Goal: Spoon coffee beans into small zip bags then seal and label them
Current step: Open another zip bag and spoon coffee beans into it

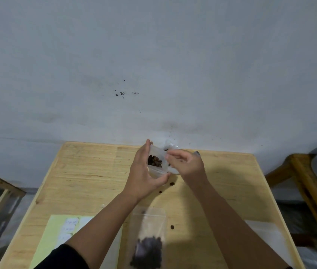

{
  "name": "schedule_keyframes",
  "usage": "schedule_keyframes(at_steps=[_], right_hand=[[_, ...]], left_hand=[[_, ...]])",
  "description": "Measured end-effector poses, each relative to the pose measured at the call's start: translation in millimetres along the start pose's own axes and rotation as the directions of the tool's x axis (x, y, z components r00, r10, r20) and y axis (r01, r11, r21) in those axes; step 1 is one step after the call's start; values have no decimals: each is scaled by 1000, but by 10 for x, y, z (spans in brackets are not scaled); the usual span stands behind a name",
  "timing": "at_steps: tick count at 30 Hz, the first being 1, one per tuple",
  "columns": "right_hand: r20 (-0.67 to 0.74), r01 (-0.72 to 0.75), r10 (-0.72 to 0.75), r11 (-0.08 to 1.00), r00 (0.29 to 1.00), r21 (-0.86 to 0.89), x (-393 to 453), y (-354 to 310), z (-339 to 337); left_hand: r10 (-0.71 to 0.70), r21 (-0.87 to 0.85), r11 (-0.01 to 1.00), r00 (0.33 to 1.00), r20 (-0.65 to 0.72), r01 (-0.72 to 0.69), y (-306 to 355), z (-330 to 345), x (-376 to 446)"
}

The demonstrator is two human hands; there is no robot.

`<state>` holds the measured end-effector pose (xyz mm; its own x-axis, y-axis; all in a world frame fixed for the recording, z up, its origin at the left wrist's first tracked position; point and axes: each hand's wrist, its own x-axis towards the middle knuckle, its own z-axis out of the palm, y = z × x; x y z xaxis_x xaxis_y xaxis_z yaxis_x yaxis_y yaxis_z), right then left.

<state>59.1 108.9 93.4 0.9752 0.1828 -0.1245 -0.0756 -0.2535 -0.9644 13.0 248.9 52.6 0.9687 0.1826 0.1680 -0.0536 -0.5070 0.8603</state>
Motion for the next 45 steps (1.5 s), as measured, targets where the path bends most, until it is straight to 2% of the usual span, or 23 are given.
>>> schedule_keyframes(at_steps=[2, 5, 7, 10, 12, 14, 18, 21, 27, 32, 35, 41, 45], right_hand=[[14, 21, -21, 999, 1000, -29, -1, -103, 6], [36, 79, -75, 984, 997, -161, 7, -265, -32], [72, 116, -102, 969, 992, -218, -5, -386, -79], [119, 143, -119, 967, 986, -212, -38, -535, -146], [118, 130, -114, 981, 986, -143, -65, -586, -176], [81, 109, -109, 994, 991, -2, -114, -601, -202], [28, 154, -169, 942, 985, 298, -249, -536, -245], [25, 252, -264, 942, 964, 222, -302, -494, -235], [2, 285, -286, 957, 958, 51, -287, -571, -305], [68, 254, -254, 967, 965, 5, -315, -613, -376], [78, 241, -239, 970, 968, -17, -311, -620, -380], [-46, 236, -241, 967, 969, -91, -253, -562, -274], [48, 234, -232, 971, 972, -46, -276, -582, -226]], left_hand=[[19, -10, 1000, 1000, -3, -19, 53, -42, -10], [18, -24, 1000, 1000, -21, -18, 126, -139, -25], [6, -16, 1000, 997, -74, -7, 182, -217, -24], [21, -60, 998, 985, -173, -32, 265, -316, -31], [-21, -169, 985, 977, -214, -16, 331, -364, -51], [-76, -254, 967, 968, -241, 13, 394, -389, -64], [-209, -468, 882, 932, -297, 49, 466, -406, -63], [-213, -522, 853, 932, -293, 31, 507, -411, -67], [-104, -541, 841, 976, -192, -17, 589, -417, -100], [-40, -489, 872, 994, -101, -14, 665, -444, -88], [-60, -453, 892, 992, -113, 2, 683, -458, -84], [-104, -357, 934, 968, -230, 16, 714, -384, -90], [-117, -402, 916, 967, -225, 17, 700, -417, -78]])
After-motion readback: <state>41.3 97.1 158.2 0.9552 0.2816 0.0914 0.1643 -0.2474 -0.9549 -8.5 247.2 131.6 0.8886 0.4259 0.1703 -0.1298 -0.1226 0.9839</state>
